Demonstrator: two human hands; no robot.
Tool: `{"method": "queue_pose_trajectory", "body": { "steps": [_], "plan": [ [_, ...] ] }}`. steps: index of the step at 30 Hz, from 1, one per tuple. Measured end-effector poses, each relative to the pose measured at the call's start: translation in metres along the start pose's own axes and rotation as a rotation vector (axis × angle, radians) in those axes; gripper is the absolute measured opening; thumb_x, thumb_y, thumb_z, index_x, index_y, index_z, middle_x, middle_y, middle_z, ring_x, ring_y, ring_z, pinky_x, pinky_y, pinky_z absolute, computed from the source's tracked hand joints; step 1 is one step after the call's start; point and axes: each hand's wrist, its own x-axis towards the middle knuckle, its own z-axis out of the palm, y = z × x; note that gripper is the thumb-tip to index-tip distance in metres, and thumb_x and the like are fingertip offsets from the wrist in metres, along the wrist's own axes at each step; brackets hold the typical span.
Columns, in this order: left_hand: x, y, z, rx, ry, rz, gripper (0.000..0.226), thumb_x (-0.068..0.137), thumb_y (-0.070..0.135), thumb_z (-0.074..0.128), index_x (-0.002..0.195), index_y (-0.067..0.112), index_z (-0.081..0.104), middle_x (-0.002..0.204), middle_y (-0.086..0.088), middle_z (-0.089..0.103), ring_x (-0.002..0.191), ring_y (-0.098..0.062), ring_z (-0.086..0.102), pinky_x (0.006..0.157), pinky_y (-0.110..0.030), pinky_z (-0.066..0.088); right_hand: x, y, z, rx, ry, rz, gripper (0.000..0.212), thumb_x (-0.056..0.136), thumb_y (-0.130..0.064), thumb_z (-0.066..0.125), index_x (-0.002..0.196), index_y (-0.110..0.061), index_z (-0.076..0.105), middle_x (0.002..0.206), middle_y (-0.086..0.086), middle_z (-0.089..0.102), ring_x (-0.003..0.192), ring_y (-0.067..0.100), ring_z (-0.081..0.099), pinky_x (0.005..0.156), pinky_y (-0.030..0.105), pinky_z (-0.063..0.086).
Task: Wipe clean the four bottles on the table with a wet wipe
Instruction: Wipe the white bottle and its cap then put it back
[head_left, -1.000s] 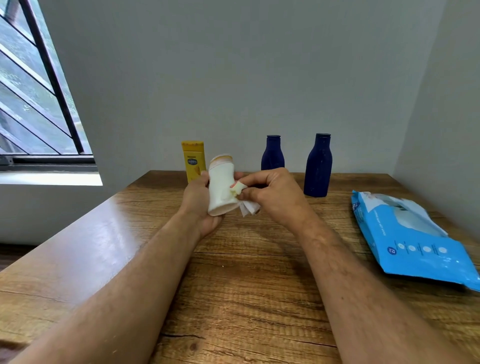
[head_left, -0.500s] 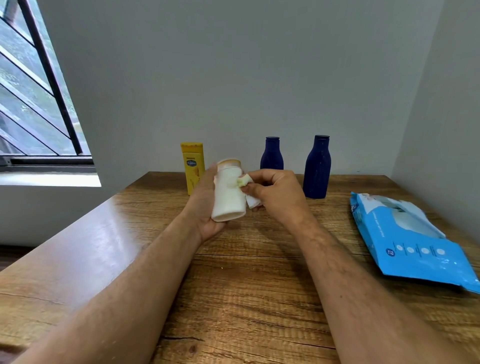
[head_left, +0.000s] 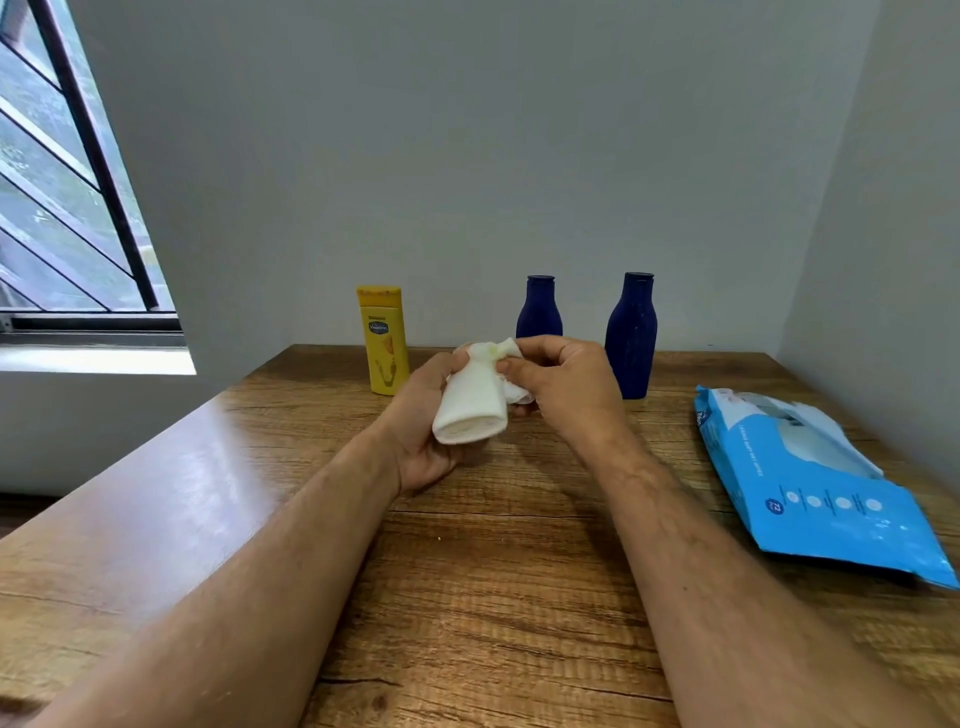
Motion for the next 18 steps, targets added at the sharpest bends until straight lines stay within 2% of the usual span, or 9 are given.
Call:
{"method": "queue_pose_trajectory", "body": {
  "steps": [3, 8, 11, 14, 18],
  "plan": [
    [0.005, 0.002, -0.005, -0.078, 0.055, 0.027, 0.034, 0.103, 0.034, 0.049, 0.123, 0.008, 0.057, 0.085, -0.013, 0.072, 0.067, -0.021, 0.07, 0.056, -0.028, 0.054, -0.003, -0.003, 0.001, 0.067, -0.119, 0.036, 0.012, 0.085, -0.01, 0.074, 0.097, -0.011, 0.074, 0.086, 0.004, 0.073, 0.068, 0.012, 0.069, 0.054, 0.027, 0.055],
    [0.011, 0.004, -0.011, -0.162, 0.111, 0.038, 0.038, 0.103, 0.031, 0.05, 0.13, 0.004, 0.054, 0.092, -0.018, 0.068, 0.063, -0.02, 0.068, 0.049, -0.023, 0.054, -0.004, -0.007, -0.001, 0.165, -0.207, 0.041, 0.007, 0.082, -0.007, 0.075, 0.086, -0.013, 0.075, 0.076, 0.004, 0.074, 0.065, 0.017, 0.069, 0.049, 0.026, 0.052],
    [0.012, 0.001, -0.01, -0.045, 0.104, -0.044, 0.033, 0.106, 0.025, 0.045, 0.129, 0.003, 0.051, 0.082, -0.016, 0.067, 0.055, -0.017, 0.062, 0.04, -0.022, 0.048, -0.003, -0.006, 0.001, 0.104, -0.164, 0.048, 0.011, 0.084, -0.008, 0.075, 0.093, -0.013, 0.076, 0.085, 0.005, 0.075, 0.066, 0.013, 0.068, 0.051, 0.026, 0.053],
    [0.009, -0.004, -0.007, 0.057, 0.07, -0.125, 0.033, 0.107, 0.025, 0.039, 0.131, 0.004, 0.05, 0.094, -0.019, 0.066, 0.065, -0.019, 0.061, 0.04, -0.022, 0.044, -0.002, 0.002, 0.006, -0.046, -0.054, 0.071, 0.016, 0.088, -0.017, 0.073, 0.104, -0.016, 0.074, 0.092, 0.0, 0.074, 0.068, 0.011, 0.068, 0.053, 0.023, 0.053],
    [0.003, -0.001, -0.002, 0.051, 0.056, -0.095, 0.023, 0.103, 0.015, 0.034, 0.114, 0.004, 0.05, 0.067, -0.016, 0.068, 0.05, -0.019, 0.062, 0.038, -0.021, 0.039, -0.001, 0.004, 0.004, -0.064, -0.058, 0.092, 0.014, 0.089, -0.015, 0.071, 0.102, -0.016, 0.074, 0.09, 0.001, 0.073, 0.064, 0.011, 0.067, 0.054, 0.023, 0.054]
  ]
}}
